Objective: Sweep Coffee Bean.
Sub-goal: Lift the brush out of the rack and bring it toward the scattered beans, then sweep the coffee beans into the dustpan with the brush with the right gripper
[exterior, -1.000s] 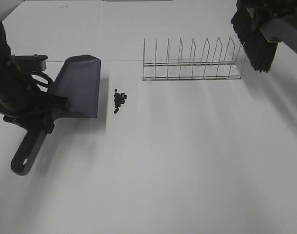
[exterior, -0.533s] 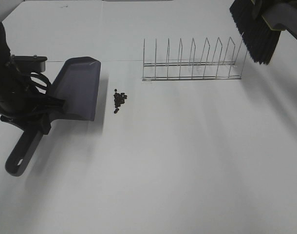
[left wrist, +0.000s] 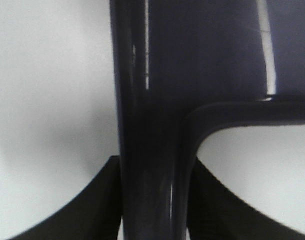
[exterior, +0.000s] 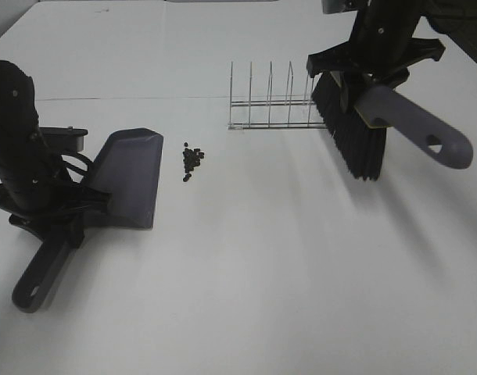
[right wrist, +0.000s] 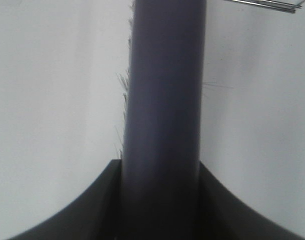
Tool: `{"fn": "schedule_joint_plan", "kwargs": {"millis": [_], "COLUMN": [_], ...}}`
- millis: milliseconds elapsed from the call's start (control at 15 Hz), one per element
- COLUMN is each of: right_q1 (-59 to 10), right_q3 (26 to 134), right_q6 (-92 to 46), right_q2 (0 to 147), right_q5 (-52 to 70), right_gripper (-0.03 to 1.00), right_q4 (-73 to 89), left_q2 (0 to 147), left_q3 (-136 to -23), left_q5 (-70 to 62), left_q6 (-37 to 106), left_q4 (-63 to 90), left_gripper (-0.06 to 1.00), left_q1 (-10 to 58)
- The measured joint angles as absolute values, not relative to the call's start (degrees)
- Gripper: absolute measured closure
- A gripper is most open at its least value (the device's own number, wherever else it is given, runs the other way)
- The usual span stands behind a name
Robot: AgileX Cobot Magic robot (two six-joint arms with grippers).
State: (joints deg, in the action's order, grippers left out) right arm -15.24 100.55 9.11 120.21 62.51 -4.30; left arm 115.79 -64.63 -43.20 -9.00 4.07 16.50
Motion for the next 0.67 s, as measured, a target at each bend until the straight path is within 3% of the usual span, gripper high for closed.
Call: {"fn": "schedule_joint_plan", "kwargs": {"millis": [333,667], "right_q1": [-20.6,-27.0], "right_q3": [99.8,110.9], "right_q6": [11.3,11.0], "right_q2": [126.7,135.5], "right_q5": [57.8,61.4], "right_gripper": [0.7,0.7], "right_q4": [-4.8,-5.9], "left_q2": [117.2,117.3], "left_q3": [-64.7,-64.8], "left_q5": [-42.5,-42.4], "left_q6": [-9.0,-9.0], "left_q4": [5.7,6.0], "left_gripper": [0.62,0.62], "left_q1": [16.5,16.5]}}
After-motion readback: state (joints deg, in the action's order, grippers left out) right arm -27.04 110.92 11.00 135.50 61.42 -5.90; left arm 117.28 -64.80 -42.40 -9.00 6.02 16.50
